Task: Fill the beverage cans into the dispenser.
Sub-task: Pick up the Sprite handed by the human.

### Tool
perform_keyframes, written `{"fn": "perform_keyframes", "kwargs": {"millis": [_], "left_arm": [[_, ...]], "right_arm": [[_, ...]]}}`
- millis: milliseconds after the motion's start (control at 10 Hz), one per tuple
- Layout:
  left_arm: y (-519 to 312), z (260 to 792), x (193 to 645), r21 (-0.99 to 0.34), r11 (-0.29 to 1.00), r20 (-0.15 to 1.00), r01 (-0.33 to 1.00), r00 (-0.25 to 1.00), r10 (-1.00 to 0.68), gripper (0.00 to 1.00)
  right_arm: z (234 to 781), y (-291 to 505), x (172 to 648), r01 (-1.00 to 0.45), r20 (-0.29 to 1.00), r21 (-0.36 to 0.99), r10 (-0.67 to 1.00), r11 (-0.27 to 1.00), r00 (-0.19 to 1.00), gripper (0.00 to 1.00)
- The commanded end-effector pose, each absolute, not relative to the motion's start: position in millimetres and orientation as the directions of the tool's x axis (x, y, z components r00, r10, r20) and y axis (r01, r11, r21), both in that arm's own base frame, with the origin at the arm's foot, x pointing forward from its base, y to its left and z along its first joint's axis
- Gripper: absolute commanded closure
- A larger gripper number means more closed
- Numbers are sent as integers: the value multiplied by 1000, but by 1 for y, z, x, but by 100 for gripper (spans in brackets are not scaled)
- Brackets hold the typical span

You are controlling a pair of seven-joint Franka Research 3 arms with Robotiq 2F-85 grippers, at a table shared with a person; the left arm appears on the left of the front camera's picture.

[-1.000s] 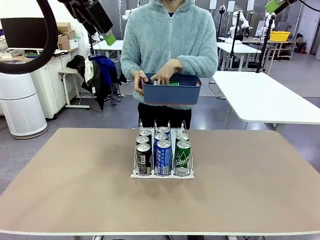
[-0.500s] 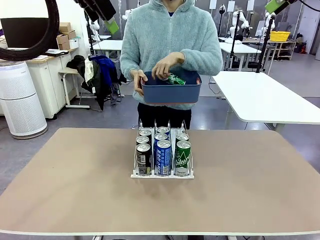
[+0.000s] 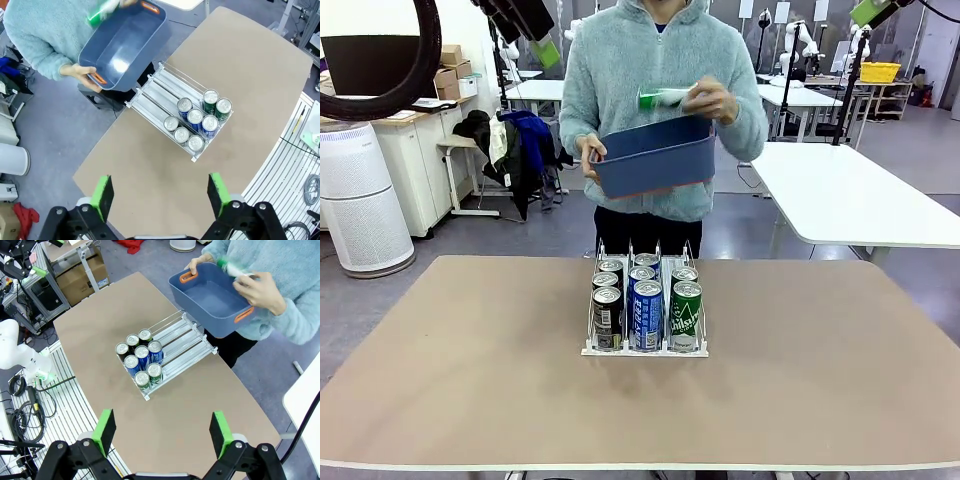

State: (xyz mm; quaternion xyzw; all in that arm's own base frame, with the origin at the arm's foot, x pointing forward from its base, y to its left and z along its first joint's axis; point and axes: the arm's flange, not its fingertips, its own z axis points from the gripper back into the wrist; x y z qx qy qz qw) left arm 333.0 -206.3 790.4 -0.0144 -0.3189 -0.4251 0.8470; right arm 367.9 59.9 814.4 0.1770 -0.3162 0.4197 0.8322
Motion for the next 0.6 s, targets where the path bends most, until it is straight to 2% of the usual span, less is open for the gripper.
{"fn": "perform_keyframes", "kwargs": {"millis": [0,500], "left_arm": [[-205,790,332,248,642,557,726,436,-707,0],[-205,790,332,248,642,557,726,436,-707,0]], "right_arm": [[814,61,366,-810,675,40,582,585,453,0],[814,61,366,-810,675,40,582,585,453,0]]}}
